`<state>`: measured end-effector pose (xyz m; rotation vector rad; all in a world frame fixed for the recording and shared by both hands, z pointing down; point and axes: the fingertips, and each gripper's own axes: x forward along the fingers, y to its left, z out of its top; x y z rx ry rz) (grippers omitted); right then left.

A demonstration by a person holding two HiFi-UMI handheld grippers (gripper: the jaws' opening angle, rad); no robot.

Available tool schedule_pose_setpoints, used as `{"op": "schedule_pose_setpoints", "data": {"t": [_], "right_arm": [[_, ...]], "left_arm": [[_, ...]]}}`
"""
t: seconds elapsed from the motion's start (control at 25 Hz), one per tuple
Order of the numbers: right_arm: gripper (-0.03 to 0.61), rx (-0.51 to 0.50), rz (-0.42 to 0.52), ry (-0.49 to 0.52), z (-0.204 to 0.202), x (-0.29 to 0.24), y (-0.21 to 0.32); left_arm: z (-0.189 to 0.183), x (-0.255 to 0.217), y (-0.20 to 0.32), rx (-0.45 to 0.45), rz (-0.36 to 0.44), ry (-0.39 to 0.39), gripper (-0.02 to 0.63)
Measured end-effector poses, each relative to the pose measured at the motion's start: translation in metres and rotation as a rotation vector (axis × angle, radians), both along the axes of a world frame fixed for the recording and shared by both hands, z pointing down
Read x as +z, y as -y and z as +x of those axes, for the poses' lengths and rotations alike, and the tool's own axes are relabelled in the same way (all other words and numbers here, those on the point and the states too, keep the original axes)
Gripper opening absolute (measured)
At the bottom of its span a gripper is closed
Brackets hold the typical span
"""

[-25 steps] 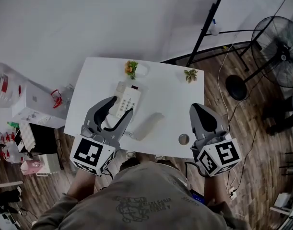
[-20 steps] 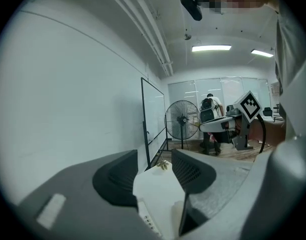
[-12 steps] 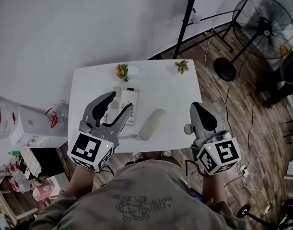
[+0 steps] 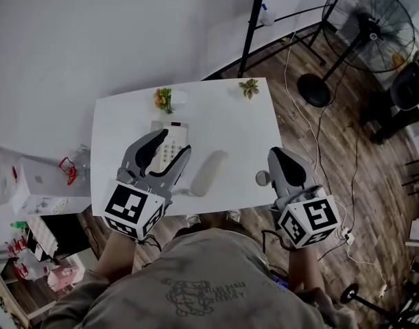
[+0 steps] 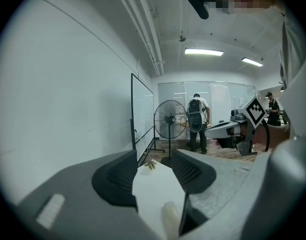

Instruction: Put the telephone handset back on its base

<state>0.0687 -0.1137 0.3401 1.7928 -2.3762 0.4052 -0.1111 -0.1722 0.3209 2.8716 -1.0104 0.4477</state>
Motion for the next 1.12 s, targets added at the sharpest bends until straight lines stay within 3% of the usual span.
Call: {"op": "schedule_pose_setpoints", "data": {"t": [0.24, 0.68, 1.0, 1.12], "right_arm": [[0.029, -0.004, -0.034, 0.005, 0.009, 0.018, 0.003], [0.029, -0.049, -0.139, -0.012, 0.007, 0.066, 0.007], [0.029, -0.044, -0.264, 0.007, 0.008, 0.117, -0.002], [0.029, -0.052, -0.297, 0.010, 0.006, 0.130, -0.001]], "left_arm": [[0.025, 0.031, -0.001, 0.024, -0.063, 0.043, 0.214], [0.051, 0.145, -0.009, 0.074, -0.201, 0.251, 0.230], [0.063, 0.230, -0.017, 0.116, -0.361, 0.322, 0.238], [0.069, 0.270, -0.021, 0.114, -0.495, 0.286, 0.251]]}}
